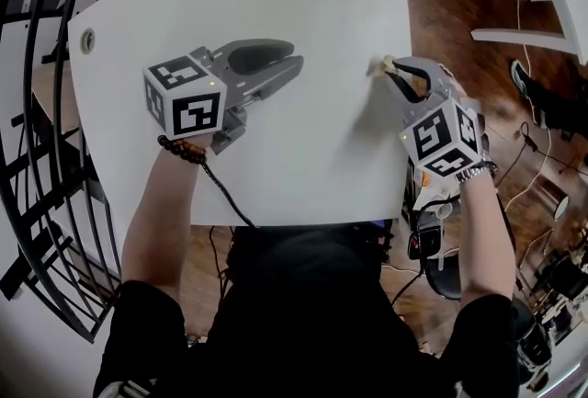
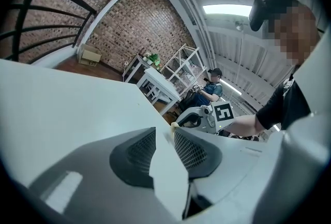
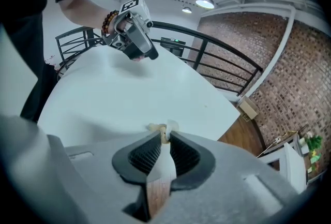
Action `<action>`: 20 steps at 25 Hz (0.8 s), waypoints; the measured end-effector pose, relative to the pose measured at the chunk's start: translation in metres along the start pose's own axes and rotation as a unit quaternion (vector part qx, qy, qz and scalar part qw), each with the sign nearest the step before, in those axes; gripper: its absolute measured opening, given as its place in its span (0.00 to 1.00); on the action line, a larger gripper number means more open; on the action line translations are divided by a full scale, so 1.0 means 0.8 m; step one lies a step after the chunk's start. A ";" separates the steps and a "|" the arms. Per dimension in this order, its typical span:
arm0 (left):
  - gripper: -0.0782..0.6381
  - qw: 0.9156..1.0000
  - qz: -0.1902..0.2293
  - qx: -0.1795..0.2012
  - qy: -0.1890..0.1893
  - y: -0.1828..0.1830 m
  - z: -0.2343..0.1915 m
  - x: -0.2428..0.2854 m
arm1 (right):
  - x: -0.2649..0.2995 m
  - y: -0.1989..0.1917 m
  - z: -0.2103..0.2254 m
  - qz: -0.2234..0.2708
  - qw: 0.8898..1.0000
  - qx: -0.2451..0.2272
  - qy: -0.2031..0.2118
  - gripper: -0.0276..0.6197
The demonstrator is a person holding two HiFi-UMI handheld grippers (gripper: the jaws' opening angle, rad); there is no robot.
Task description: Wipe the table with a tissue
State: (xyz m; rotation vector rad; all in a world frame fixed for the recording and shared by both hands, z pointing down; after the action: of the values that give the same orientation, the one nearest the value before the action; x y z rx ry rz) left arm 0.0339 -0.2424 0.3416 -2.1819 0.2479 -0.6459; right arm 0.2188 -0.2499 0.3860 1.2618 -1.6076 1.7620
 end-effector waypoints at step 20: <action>0.27 1.000 0.006 -0.013 0.019 -0.004 -0.007 -0.005 | 0.049 0.018 -0.013 -0.017 0.998 -0.057 0.011 0.11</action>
State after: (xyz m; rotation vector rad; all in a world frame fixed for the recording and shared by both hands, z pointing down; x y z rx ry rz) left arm 0.0271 -0.2428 0.3454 -2.1924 0.2896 -0.6814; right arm 0.1845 -0.2530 0.4119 1.2057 -1.6412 1.6329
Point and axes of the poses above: the fingertips, and each gripper's own axes: x forward along the fingers, z to its right, y out of its top, the point moved 4 cm from there along -x, backward along the fingers, and after that the axes turned 11 degrees about x, right-handed, at the moved point
